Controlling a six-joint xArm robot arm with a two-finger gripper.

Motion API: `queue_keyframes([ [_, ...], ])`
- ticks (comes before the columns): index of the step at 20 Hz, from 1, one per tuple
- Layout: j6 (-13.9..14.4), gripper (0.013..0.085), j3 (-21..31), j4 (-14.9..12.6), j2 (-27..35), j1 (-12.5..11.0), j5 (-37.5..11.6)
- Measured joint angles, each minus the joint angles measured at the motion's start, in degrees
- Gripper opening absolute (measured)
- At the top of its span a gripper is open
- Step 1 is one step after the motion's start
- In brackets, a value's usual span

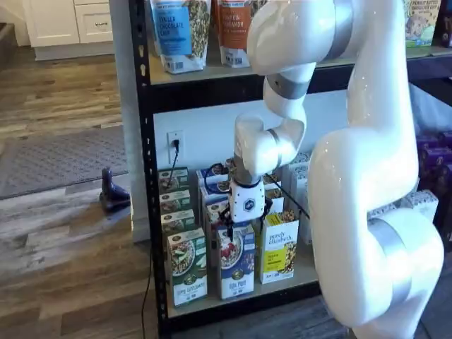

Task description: Pick up the blue and white box that is on the bottom shelf, the second box from the left

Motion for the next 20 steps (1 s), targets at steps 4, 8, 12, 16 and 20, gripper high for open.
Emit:
queue_keyframes([
  [4,-2.0,0.085,-4.1,1.7,3.8,-0.4,0.5],
  [8,-3.1,0.085,-7.7,2.7,6.8,-0.6,0.8],
  [12,-3.9,0.085,-10.8,3.5,9.2,-0.7,1.0],
  [16,-4.4,0.085,-13.6,3.8,11.2,-0.8,1.1],
  [20,-4.0,0.085,-15.4,3.4,12.4,-0.8,1.4],
])
